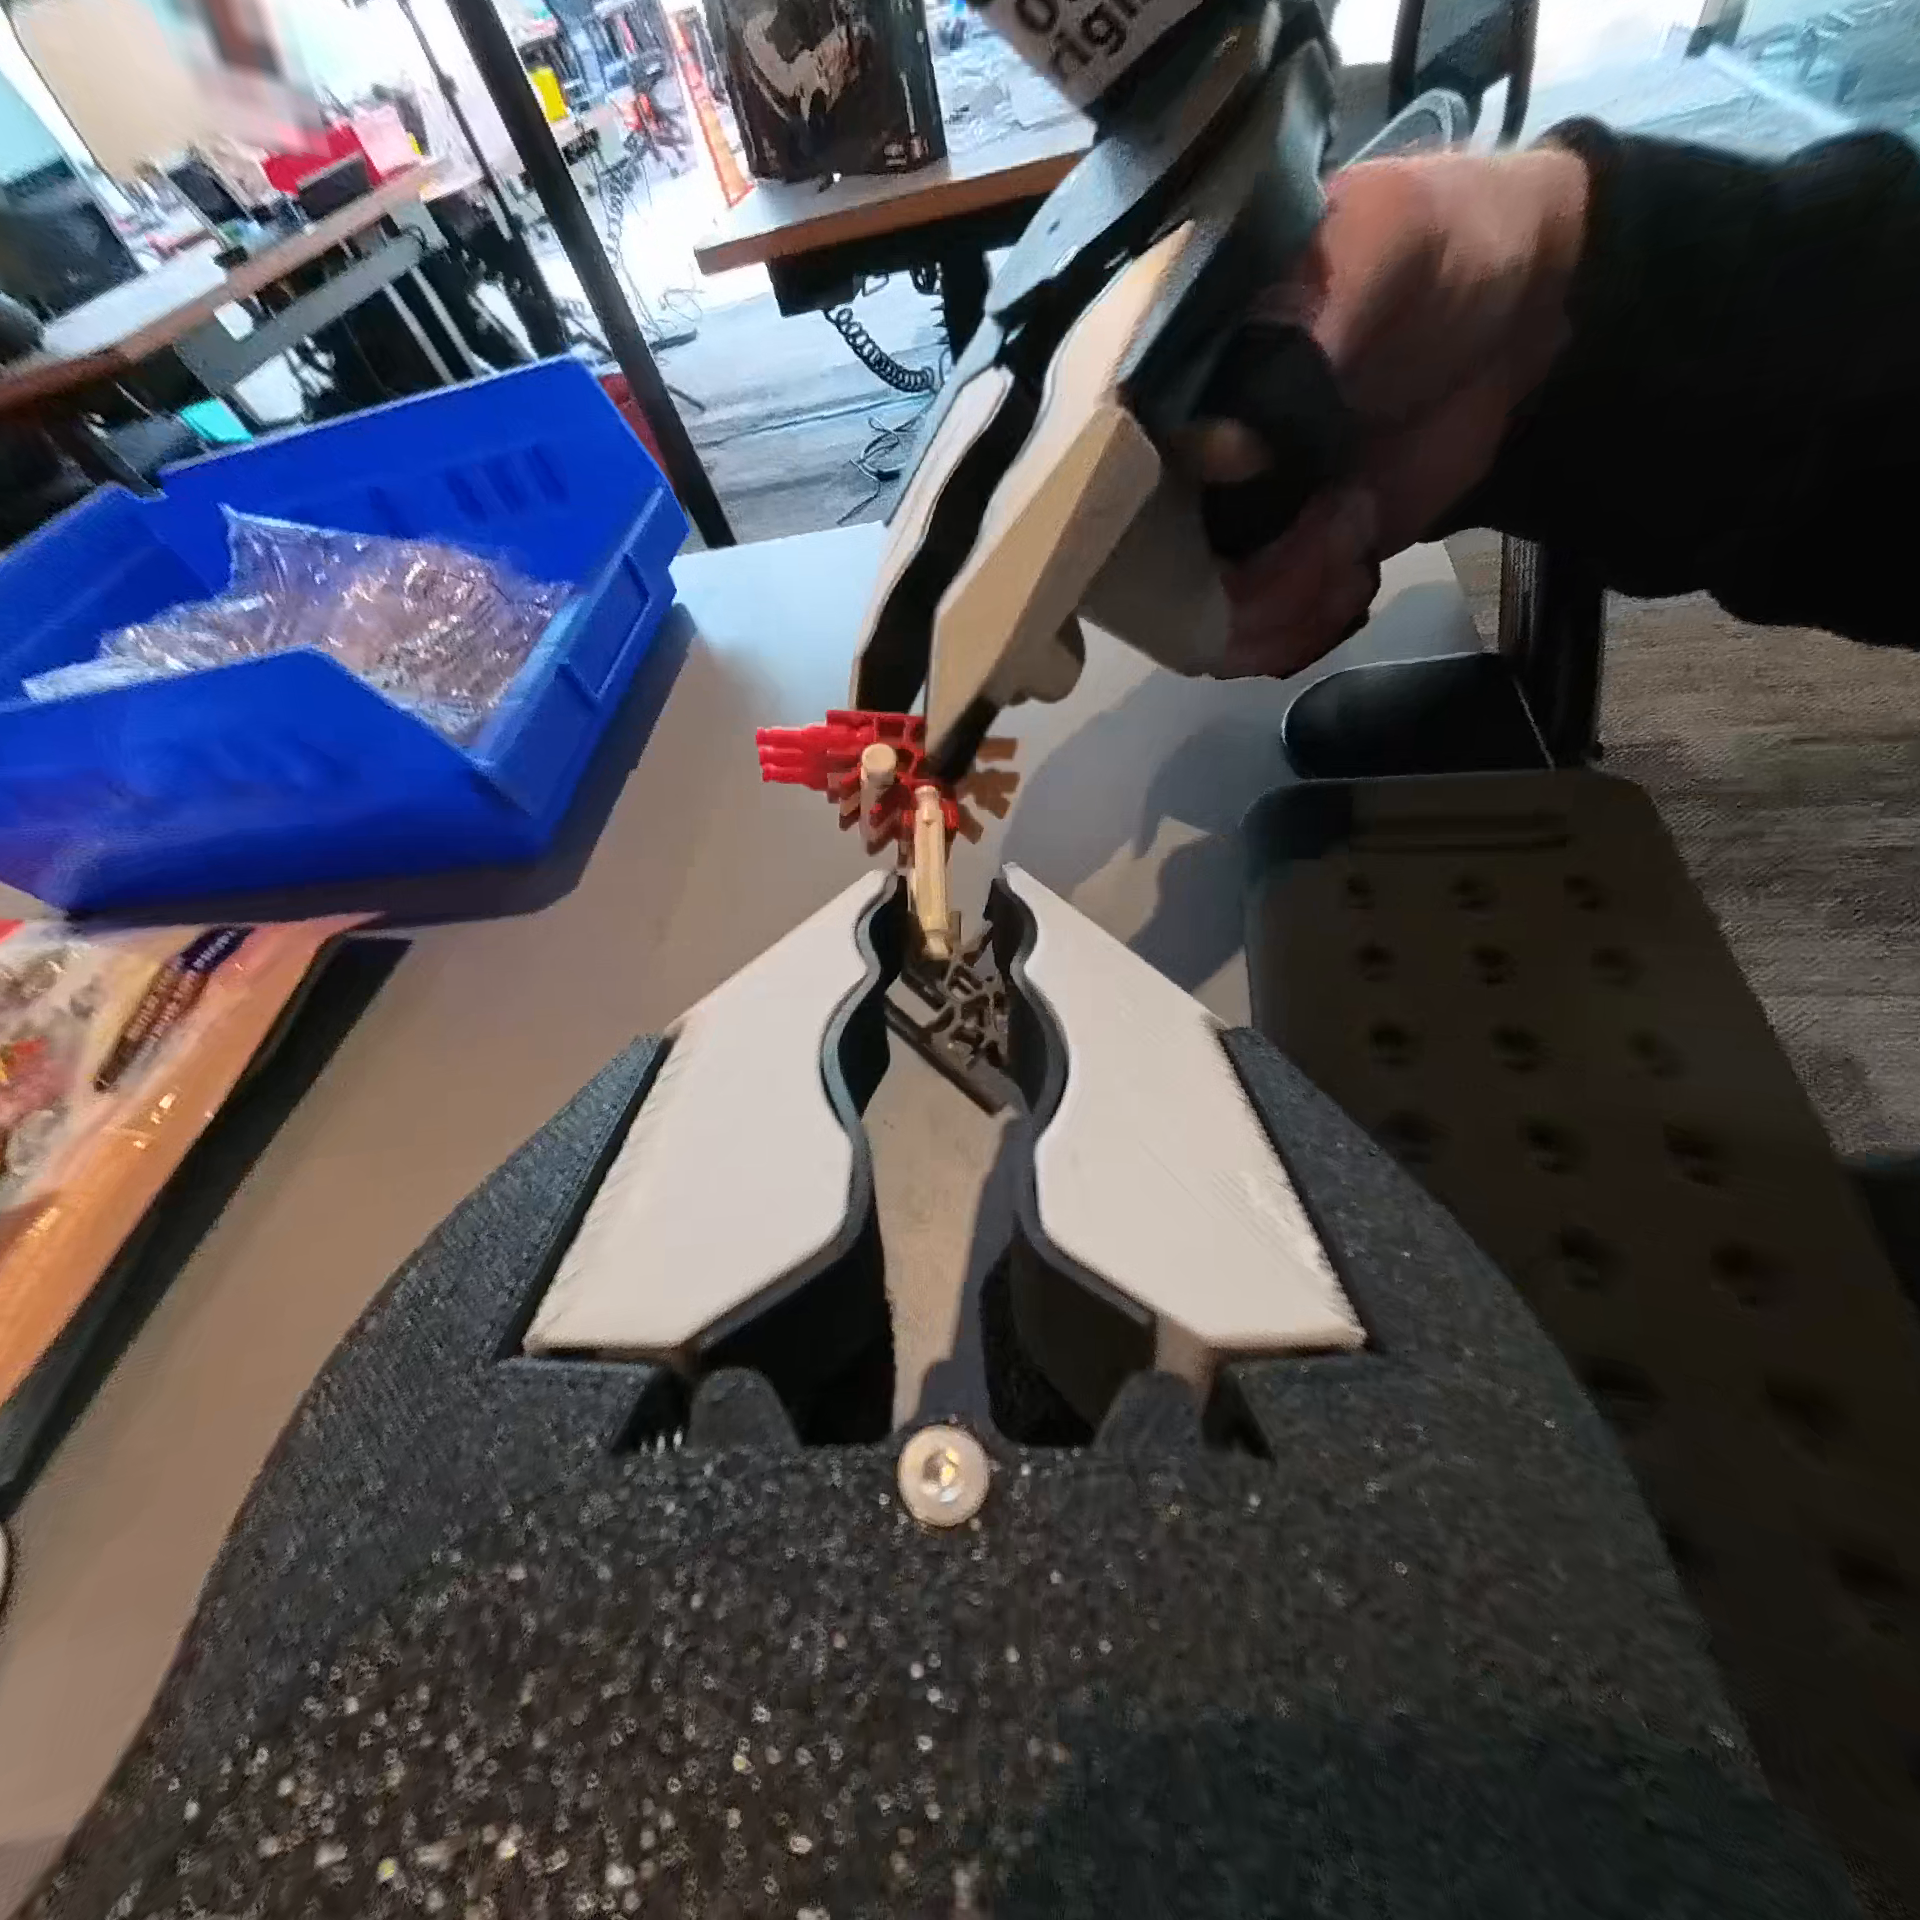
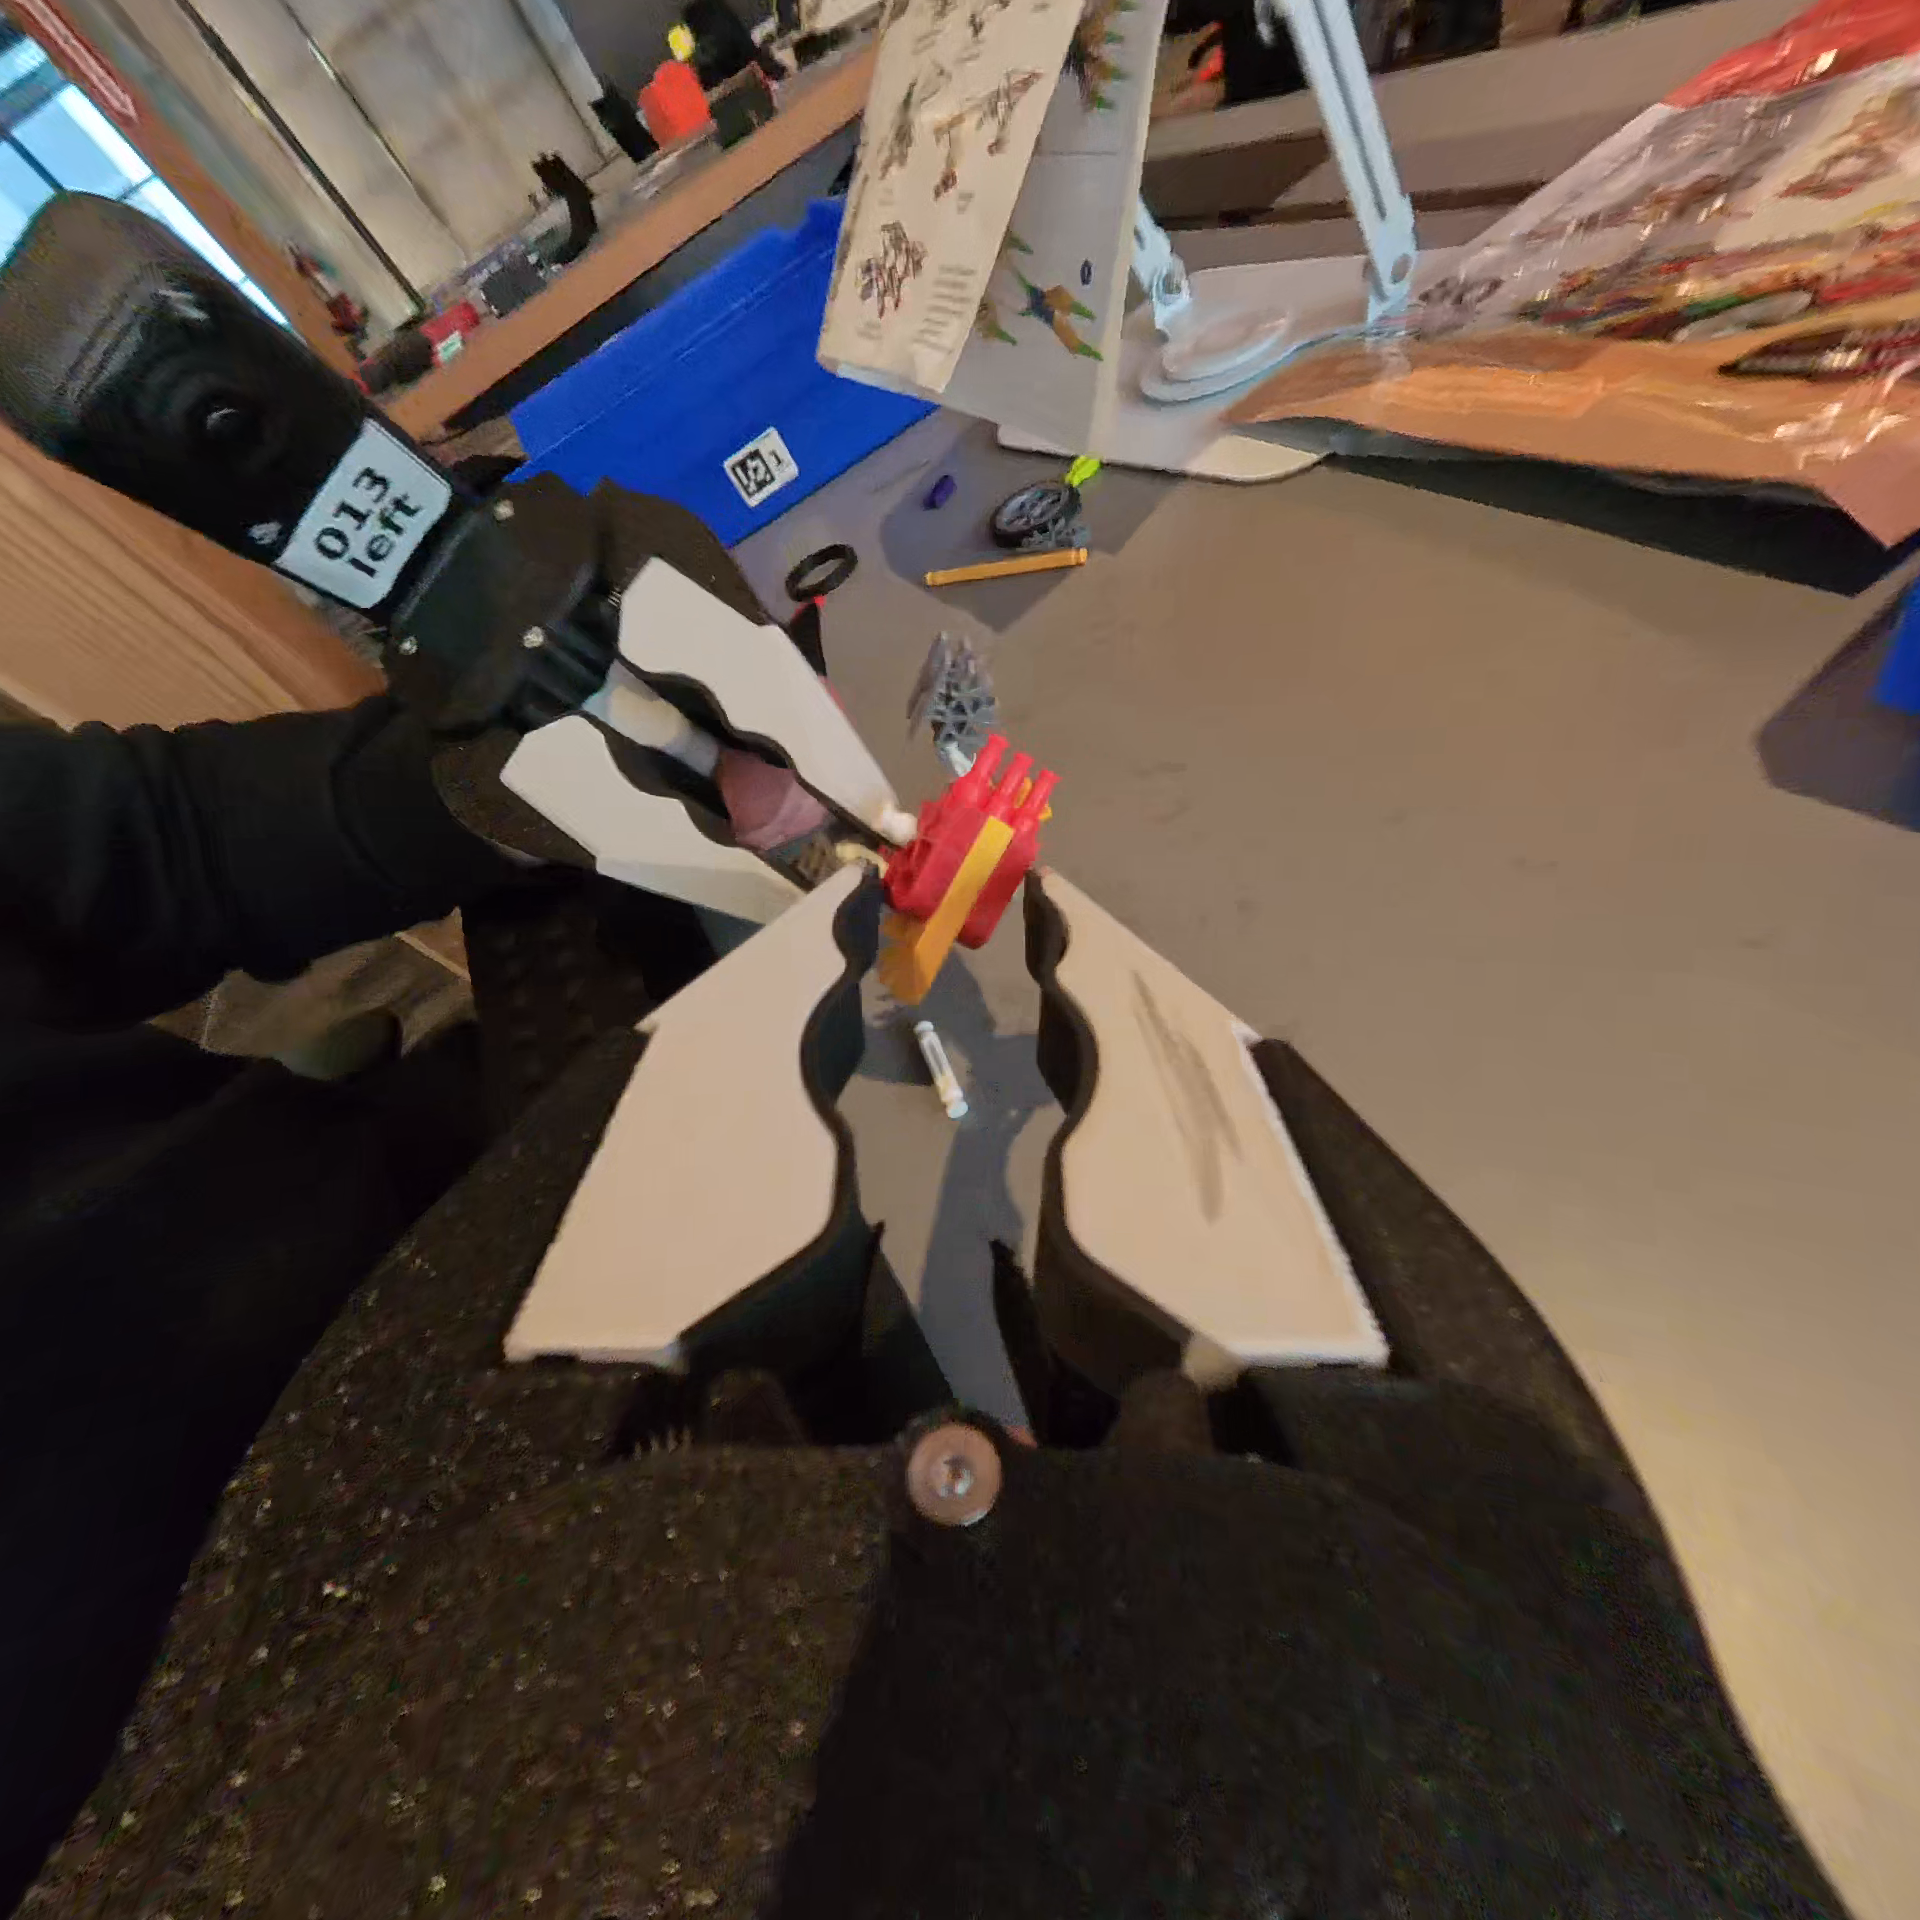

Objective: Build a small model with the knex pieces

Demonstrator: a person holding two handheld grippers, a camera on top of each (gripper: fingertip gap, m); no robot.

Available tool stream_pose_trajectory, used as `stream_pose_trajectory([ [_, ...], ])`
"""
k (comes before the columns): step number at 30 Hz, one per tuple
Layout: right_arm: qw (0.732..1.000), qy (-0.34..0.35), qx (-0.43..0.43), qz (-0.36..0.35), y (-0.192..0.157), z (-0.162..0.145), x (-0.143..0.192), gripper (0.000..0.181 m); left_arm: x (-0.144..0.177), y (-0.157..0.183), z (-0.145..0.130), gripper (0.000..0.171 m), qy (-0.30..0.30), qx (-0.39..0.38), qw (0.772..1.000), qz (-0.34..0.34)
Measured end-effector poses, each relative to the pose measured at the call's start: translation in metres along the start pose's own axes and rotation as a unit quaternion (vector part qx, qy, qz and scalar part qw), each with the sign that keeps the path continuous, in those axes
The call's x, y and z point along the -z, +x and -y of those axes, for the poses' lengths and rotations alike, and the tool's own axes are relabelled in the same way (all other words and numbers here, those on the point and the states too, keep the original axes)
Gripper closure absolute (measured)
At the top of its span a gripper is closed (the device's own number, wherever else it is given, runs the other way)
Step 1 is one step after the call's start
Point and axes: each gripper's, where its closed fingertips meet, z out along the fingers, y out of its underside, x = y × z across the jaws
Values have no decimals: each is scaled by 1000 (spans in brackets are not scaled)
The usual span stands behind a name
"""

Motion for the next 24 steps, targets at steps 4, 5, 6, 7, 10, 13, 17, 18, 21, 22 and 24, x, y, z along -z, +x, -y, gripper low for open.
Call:
stream_pose_trajectory([
  [4, 1000, -25, 11, -9, -1, -11, -2, 145, -3, 6, -2, 156, -17, -100, 995, 20],
  [5, 1000, -24, 11, -8, -2, -11, -2, 145, -3, 7, 0, 156, -13, -119, 992, 27],
  [6, 1000, -23, 13, -10, -3, -11, -2, 146, -2, 8, 2, 156, -10, -128, 991, 32],
  [7, 1000, -19, 9, -8, -3, -10, -2, 148, -2, 9, 5, 157, -5, -132, 991, 32],
  [10, 1000, -7, 13, -2, -5, -7, 0, 152, 0, 10, 7, 156, 2, -153, 988, 36],
  [13, 1000, 16, 27, -1, -9, -2, 4, 152, 2, 10, 13, 156, 16, -165, 985, 45],
  [17, 997, 61, 6, 40, -21, 11, 16, 149, 10, 12, 26, 157, 48, -182, 981, 51],
  [18, 997, 63, -4, 45, -21, 10, 17, 137, 12, 15, 31, 157, 61, -188, 979, 49],
  [21, 995, 62, -22, 75, -29, 6, 15, 131, 15, 25, 37, 157, 78, -210, 974, 35],
  [22, 994, 64, -23, 89, -34, 5, 15, 131, 16, 27, 38, 157, 81, -216, 973, 33],
  [24, 992, 67, -11, 110, -44, 5, 16, 149, 18, 30, 41, 157, 87, -223, 970, 32],
])
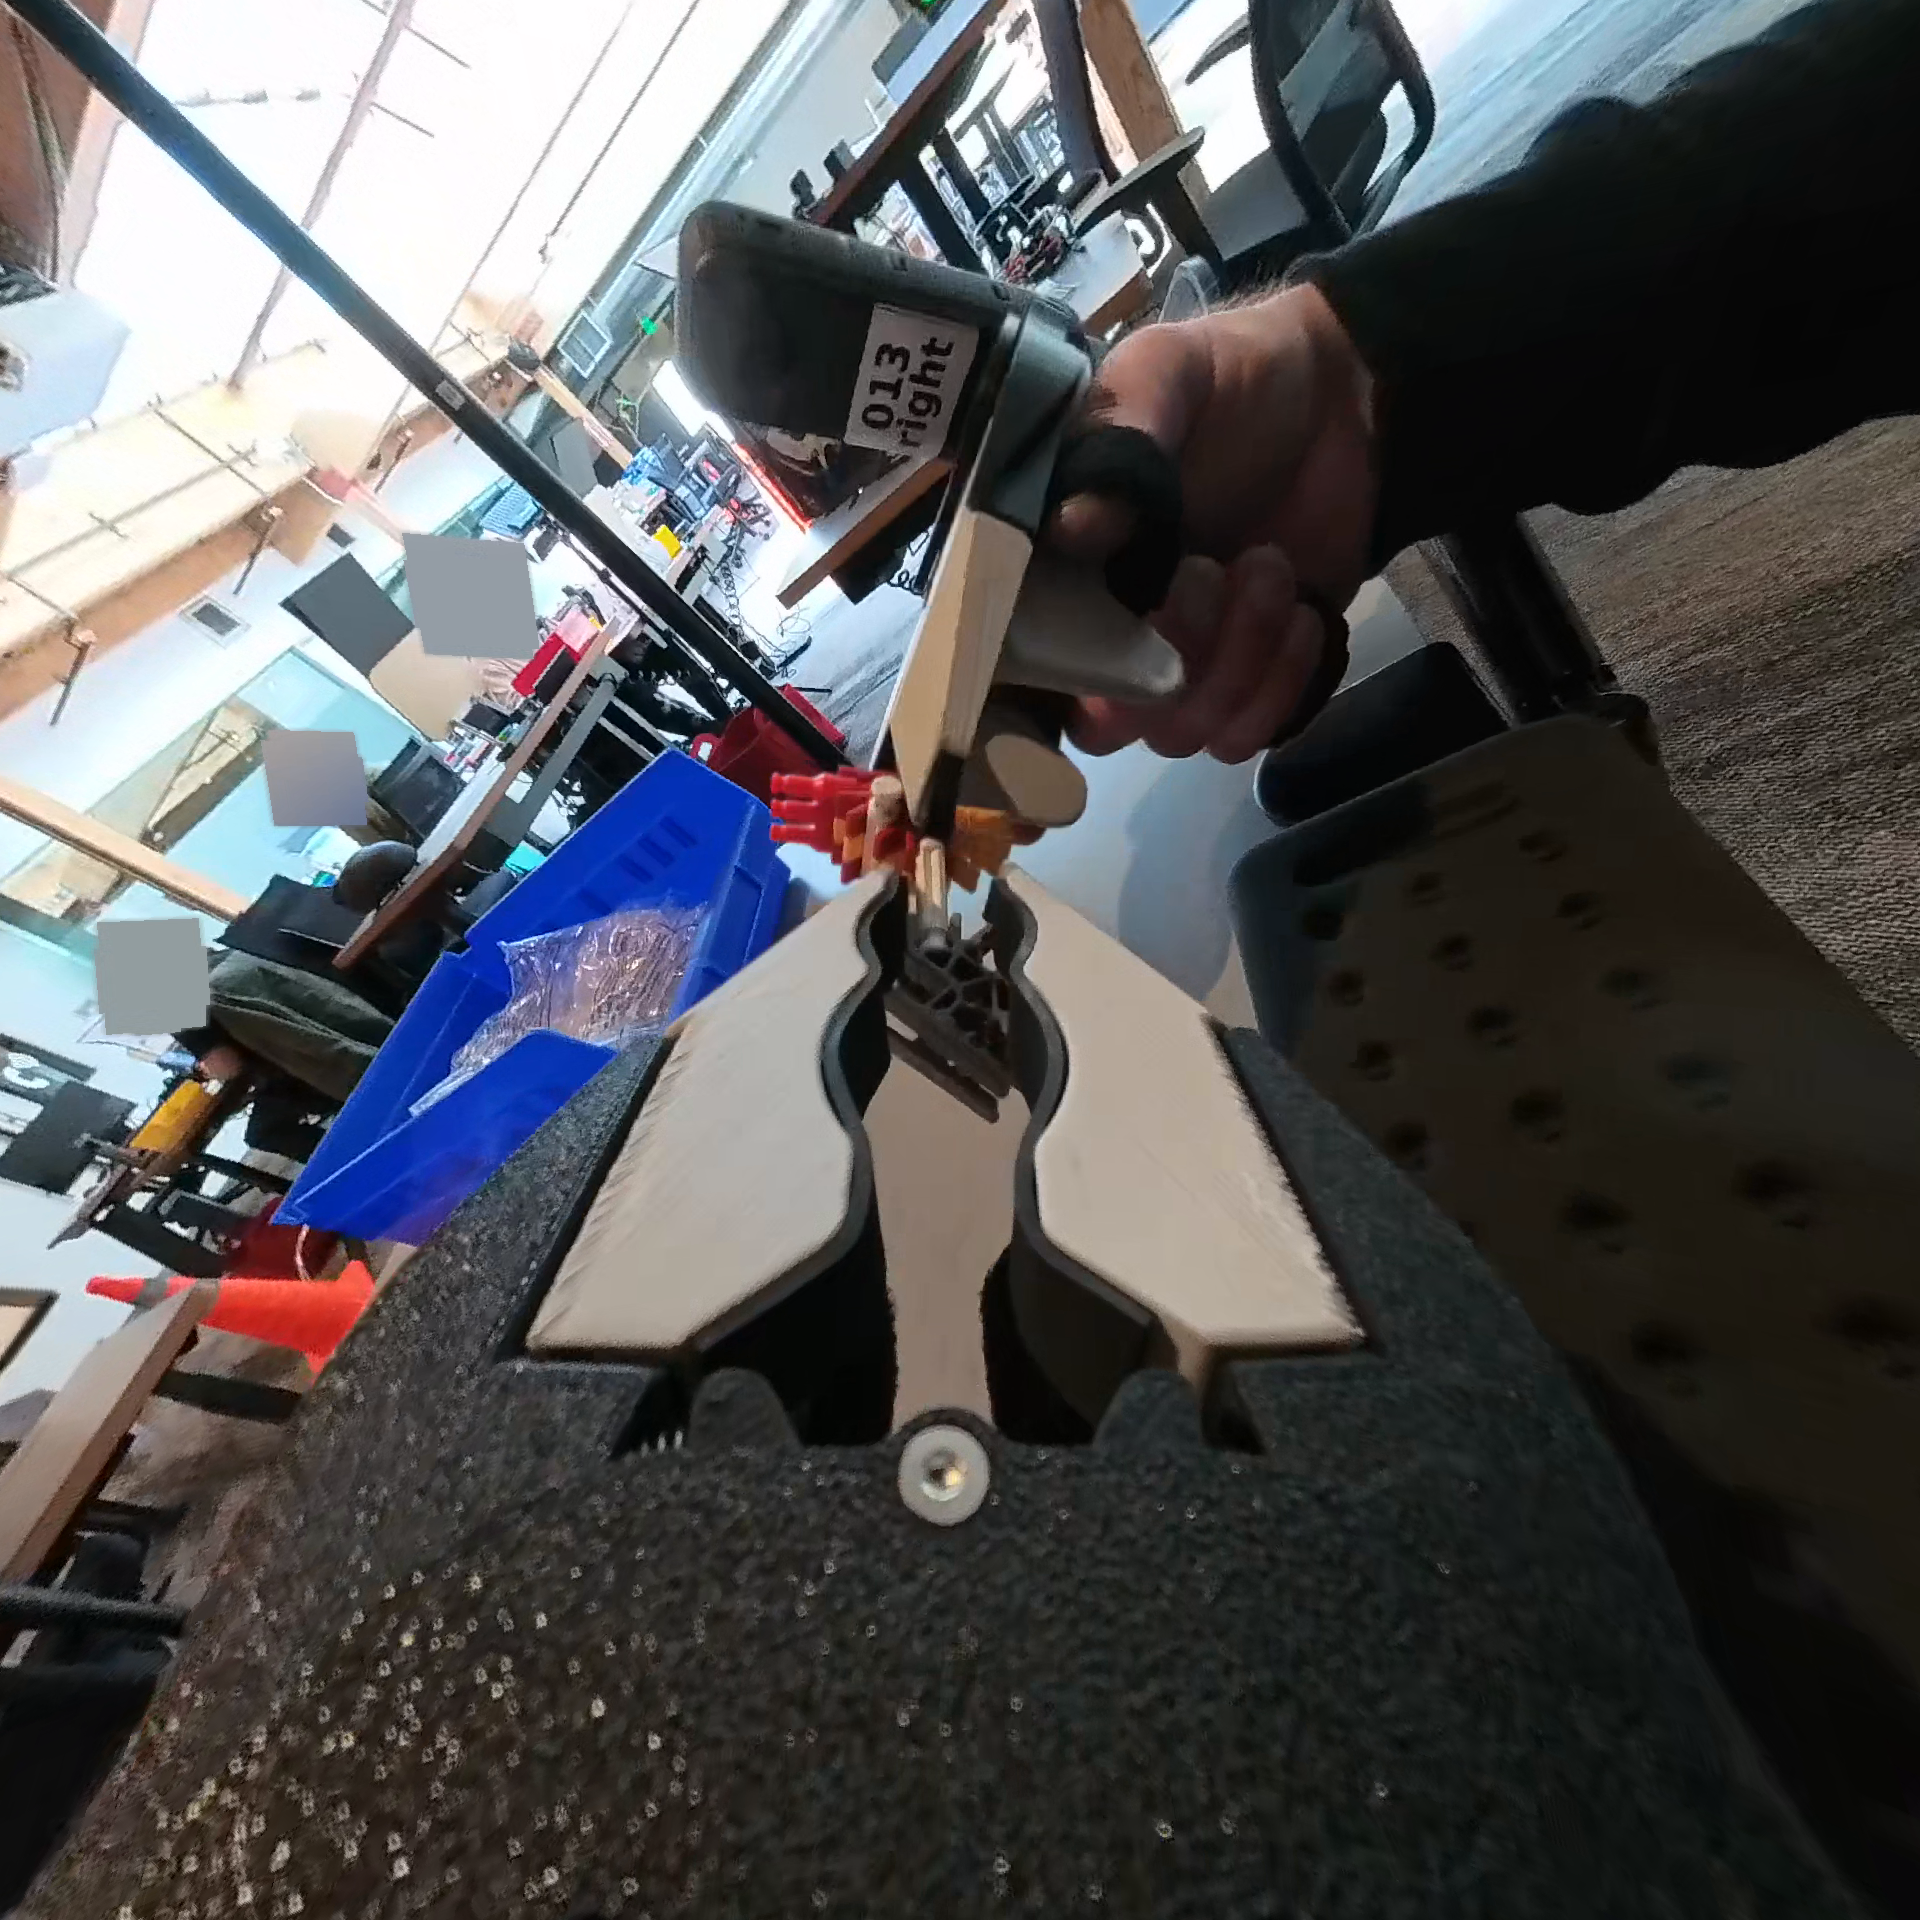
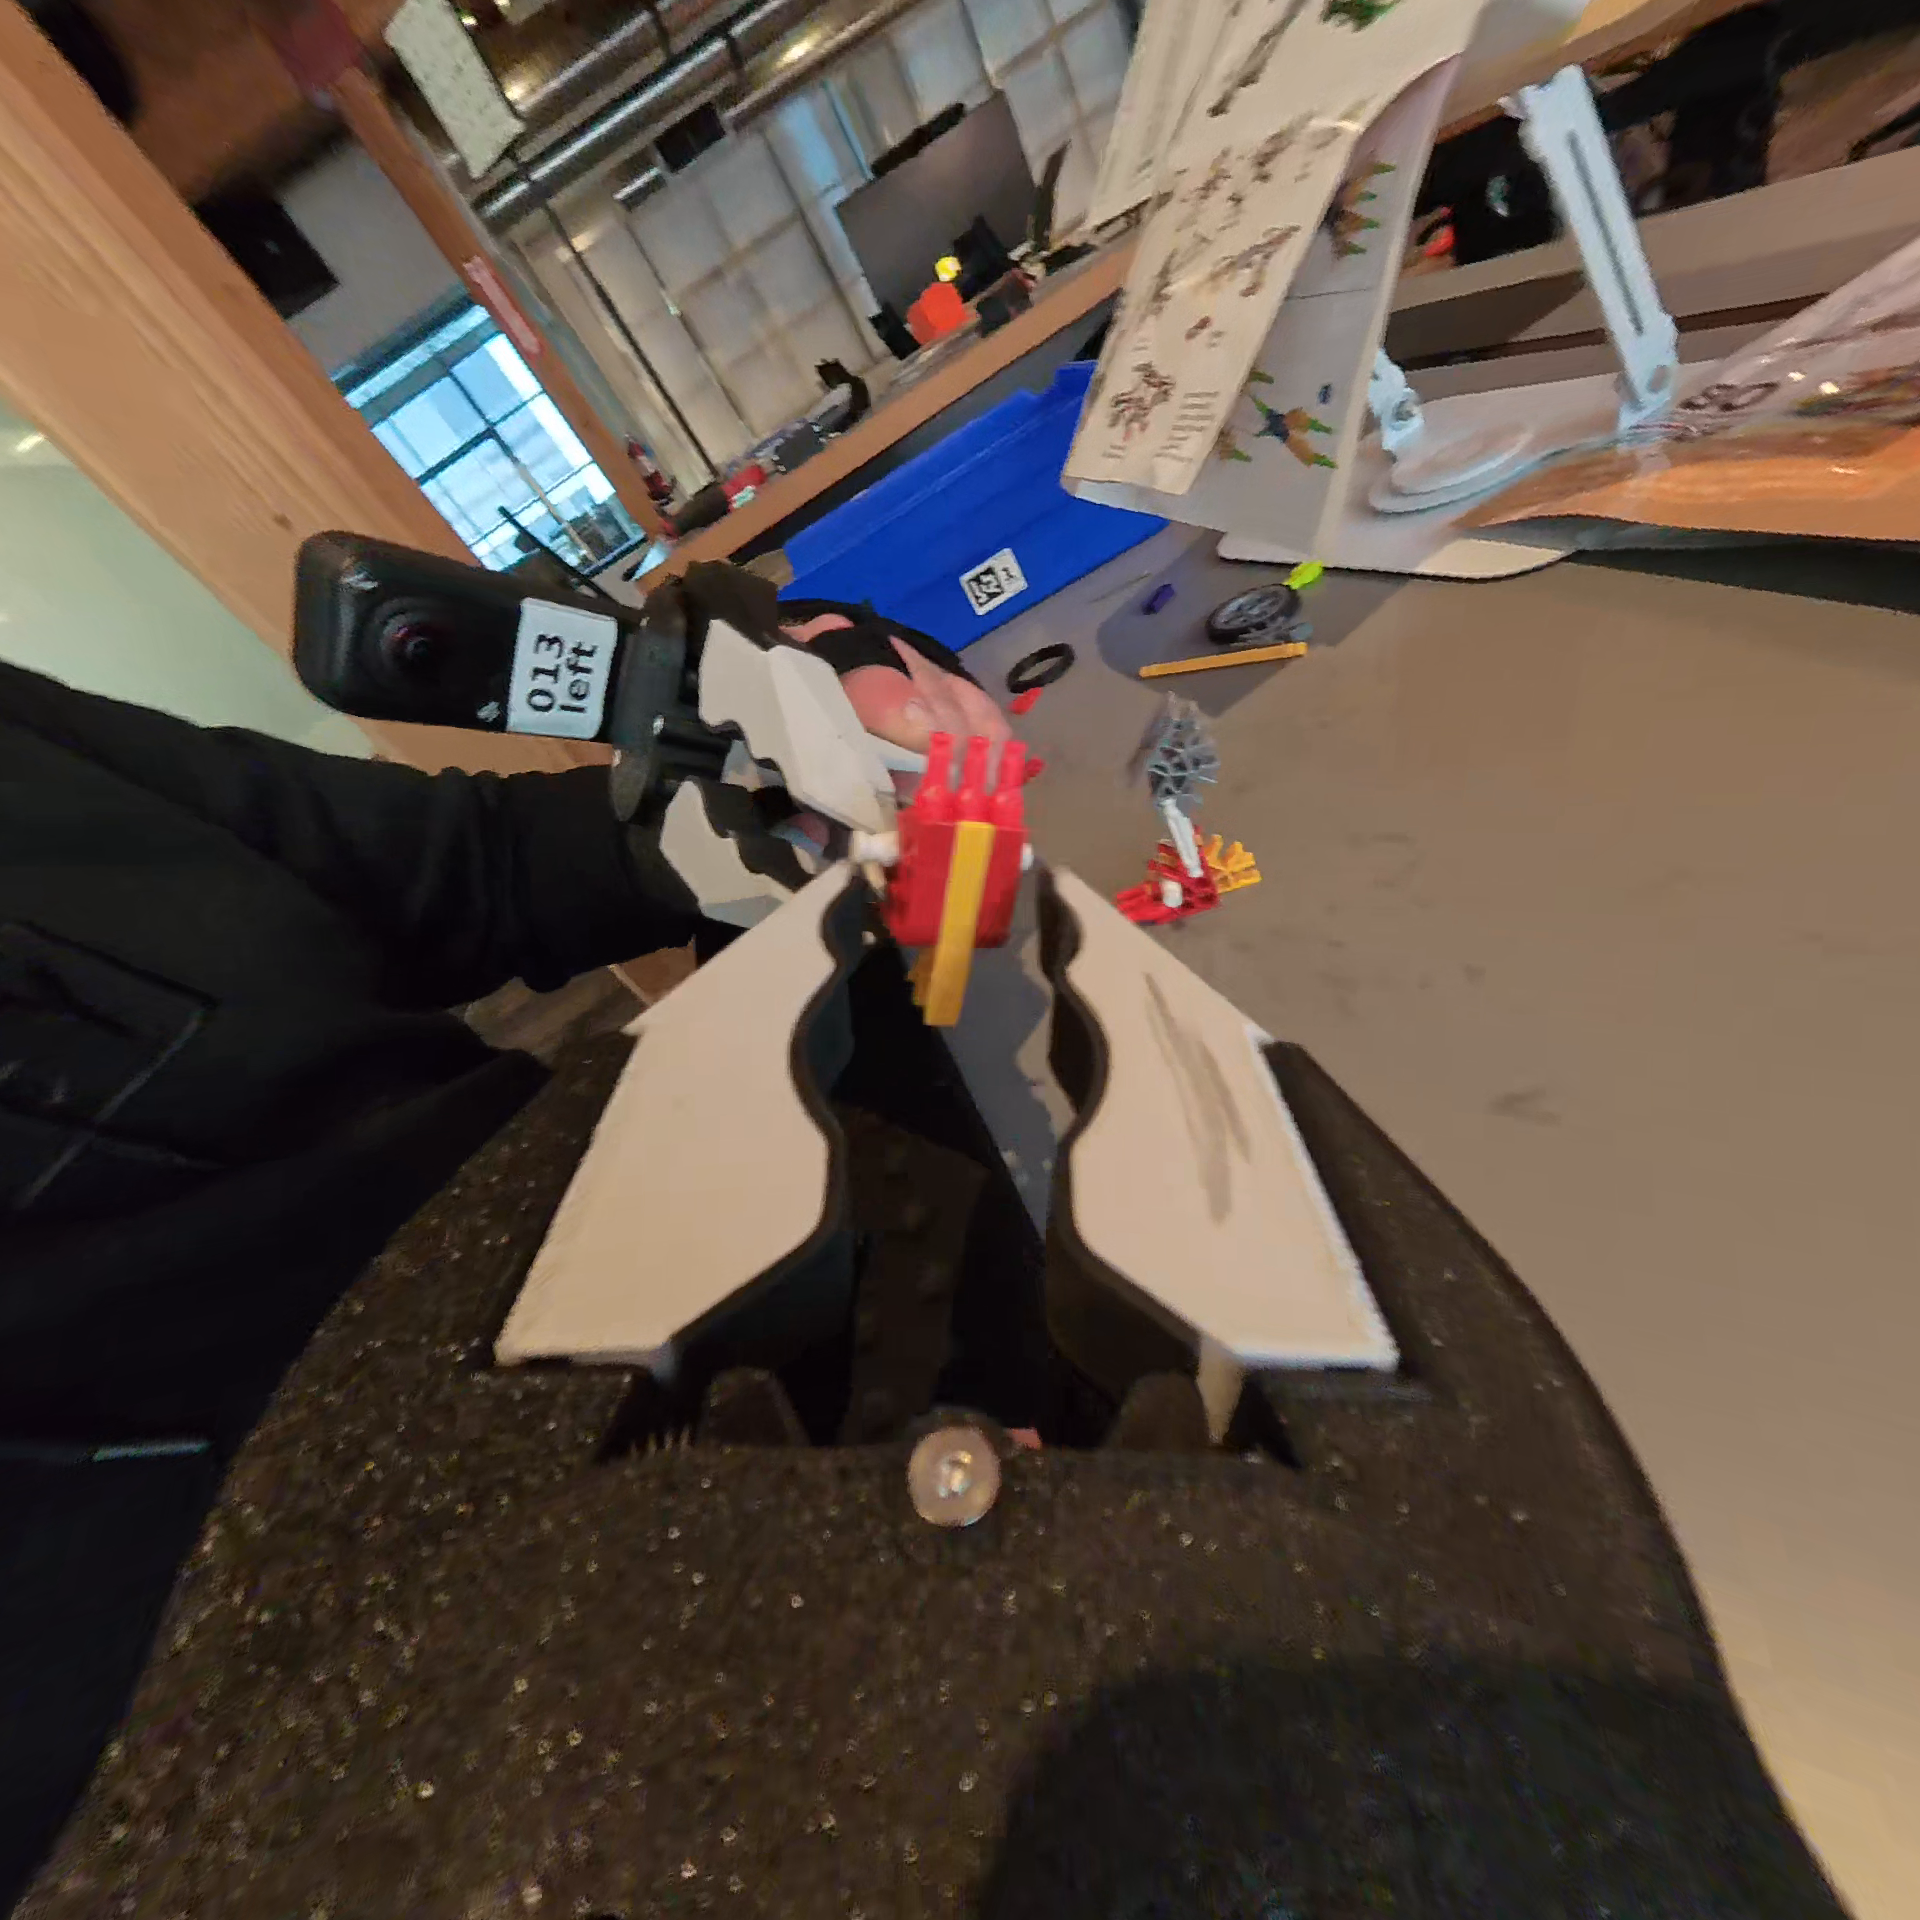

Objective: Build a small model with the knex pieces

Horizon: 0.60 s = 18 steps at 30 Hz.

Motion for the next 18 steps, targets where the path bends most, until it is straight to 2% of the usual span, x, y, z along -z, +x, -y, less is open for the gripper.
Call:
stream_pose_trajectory([
  [3, 1000, -3, 18, 0, -4, 0, -1, 153, 3, 0, 3, 157, 9, -2, 1000, -4],
  [8, 998, -11, 46, -35, 2, 1, 0, 160, 0, 1, -7, 155, -14, -1, 1000, -6],
  [10, 995, -28, 62, -70, 11, -2, 3, 160, 2, -2, -11, 138, -30, 4, 1000, -4],
  [11, 994, -33, 67, -81, 13, -4, 5, 160, 3, 0, -16, 133, -40, 17, 999, -14],
  [15, 986, -65, 79, -131, 24, -14, 12, 161, 9, 13, -51, 132, -120, 64, 989, -60],
  [18, 980, -88, 87, -156, 28, -23, 15, 161, 11, 31, -80, 136, -192, 97, 970, -109],
])
